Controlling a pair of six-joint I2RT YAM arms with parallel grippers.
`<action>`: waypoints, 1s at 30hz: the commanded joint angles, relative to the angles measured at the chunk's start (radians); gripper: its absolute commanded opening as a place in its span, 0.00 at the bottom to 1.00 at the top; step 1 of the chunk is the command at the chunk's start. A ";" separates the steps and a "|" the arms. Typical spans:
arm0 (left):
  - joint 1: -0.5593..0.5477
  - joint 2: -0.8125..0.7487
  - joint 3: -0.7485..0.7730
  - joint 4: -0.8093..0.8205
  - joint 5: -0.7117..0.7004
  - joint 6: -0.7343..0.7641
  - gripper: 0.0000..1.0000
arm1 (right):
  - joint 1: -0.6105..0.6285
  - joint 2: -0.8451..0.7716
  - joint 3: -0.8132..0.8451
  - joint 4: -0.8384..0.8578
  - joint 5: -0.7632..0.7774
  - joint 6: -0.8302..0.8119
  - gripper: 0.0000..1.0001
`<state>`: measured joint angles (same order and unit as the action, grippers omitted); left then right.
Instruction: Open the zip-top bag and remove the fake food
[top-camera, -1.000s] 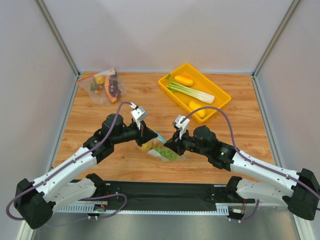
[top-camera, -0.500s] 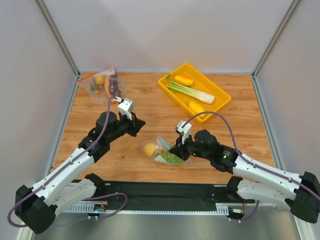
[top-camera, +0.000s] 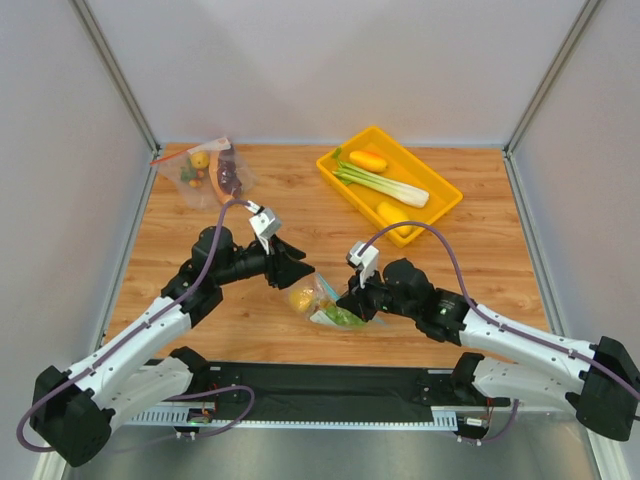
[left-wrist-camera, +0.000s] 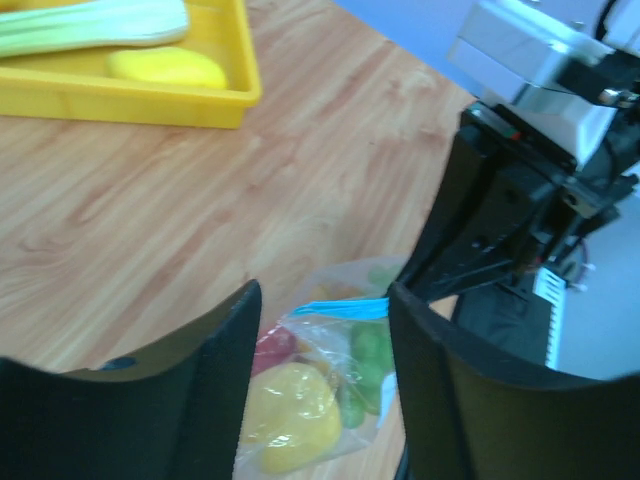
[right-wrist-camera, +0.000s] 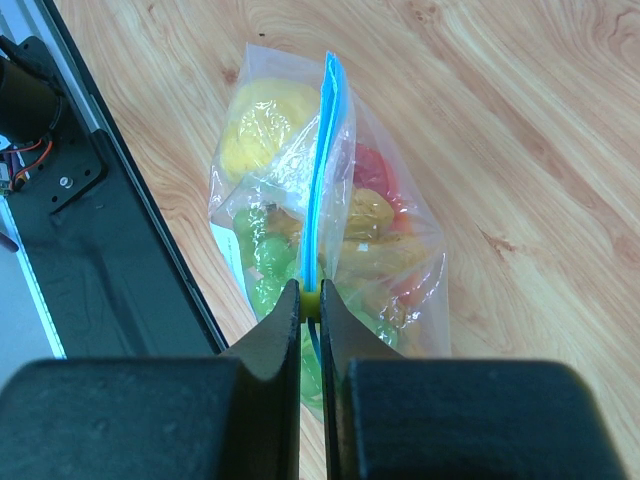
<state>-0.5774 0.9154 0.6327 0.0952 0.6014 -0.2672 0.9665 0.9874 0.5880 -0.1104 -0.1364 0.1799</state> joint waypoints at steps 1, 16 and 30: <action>-0.016 0.029 0.024 0.037 0.117 0.031 0.70 | 0.003 -0.001 0.036 0.044 -0.020 0.010 0.00; -0.035 0.114 0.022 0.031 0.043 0.060 0.85 | 0.001 -0.016 0.075 0.032 -0.045 0.003 0.00; -0.042 0.166 -0.004 0.086 0.225 0.037 0.59 | -0.008 -0.012 0.090 0.006 -0.016 0.000 0.00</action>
<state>-0.6098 1.0740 0.6327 0.1390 0.7567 -0.2455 0.9653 0.9749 0.6285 -0.1143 -0.1669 0.1829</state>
